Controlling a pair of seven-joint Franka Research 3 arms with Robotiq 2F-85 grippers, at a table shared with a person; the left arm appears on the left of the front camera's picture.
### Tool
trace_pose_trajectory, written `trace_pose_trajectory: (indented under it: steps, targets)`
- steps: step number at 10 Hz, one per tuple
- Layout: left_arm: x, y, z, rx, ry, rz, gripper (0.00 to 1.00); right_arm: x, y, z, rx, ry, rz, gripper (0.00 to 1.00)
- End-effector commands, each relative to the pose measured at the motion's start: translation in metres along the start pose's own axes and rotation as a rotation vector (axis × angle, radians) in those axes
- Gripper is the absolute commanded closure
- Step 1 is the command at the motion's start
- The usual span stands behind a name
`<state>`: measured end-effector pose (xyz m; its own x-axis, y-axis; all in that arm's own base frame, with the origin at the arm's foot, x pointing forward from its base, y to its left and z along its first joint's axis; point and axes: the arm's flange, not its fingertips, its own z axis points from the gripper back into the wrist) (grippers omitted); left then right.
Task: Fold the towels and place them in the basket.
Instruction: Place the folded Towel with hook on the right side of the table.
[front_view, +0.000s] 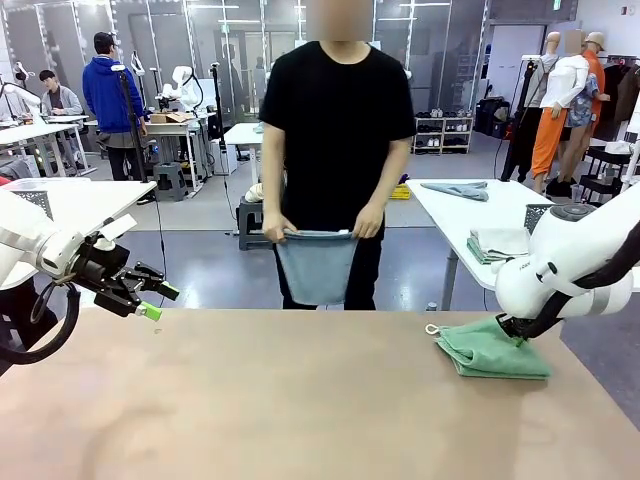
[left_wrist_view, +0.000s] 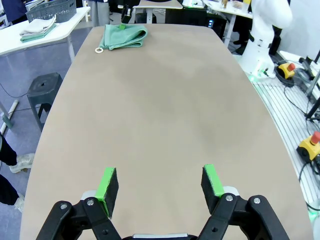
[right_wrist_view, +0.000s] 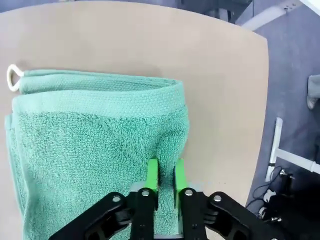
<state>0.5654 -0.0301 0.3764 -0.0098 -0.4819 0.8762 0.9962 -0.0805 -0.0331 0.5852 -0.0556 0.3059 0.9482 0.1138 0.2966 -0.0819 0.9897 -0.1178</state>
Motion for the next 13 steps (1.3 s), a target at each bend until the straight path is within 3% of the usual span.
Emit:
trace_pose_trajectory:
  steps: [1,2,3,4,5,6,9,11,13]
  targets:
    - [0.000,0.000,0.001,-0.005,0.002,-0.017,0.15,0.003,-0.004,-0.003,0.007,0.006,0.029,0.56]
    - [0.000,0.000,0.001,-0.005,0.002,-0.017,0.15,0.002,-0.005,-0.001,0.006,0.001,0.030,0.71]
    - [0.000,0.000,0.001,-0.005,0.002,-0.017,0.15,0.000,-0.007,0.006,0.002,-0.007,0.023,0.36]
    - [0.000,0.000,0.001,-0.005,0.002,-0.017,0.15,-0.005,-0.008,0.020,0.010,-0.032,0.022,0.52]
    - [0.000,0.000,0.001,-0.005,0.002,-0.017,0.15,-0.013,-0.008,0.042,0.006,-0.059,0.024,0.16]
    - [0.000,0.000,0.001,-0.005,0.002,-0.017,0.15,-0.024,-0.007,0.072,0.001,-0.091,0.025,0.32]
    - [0.000,0.000,0.001,-0.005,0.002,-0.017,0.15,-0.066,0.009,0.184,0.007,-0.190,-0.022,0.32]
    - [0.000,0.000,0.001,-0.005,0.002,-0.017,0.15,-0.098,0.018,0.248,0.109,-0.166,-0.092,0.32]
    - [0.000,0.000,0.001,-0.005,0.002,-0.017,0.15,-0.124,0.019,0.297,0.264,-0.054,-0.139,0.32]
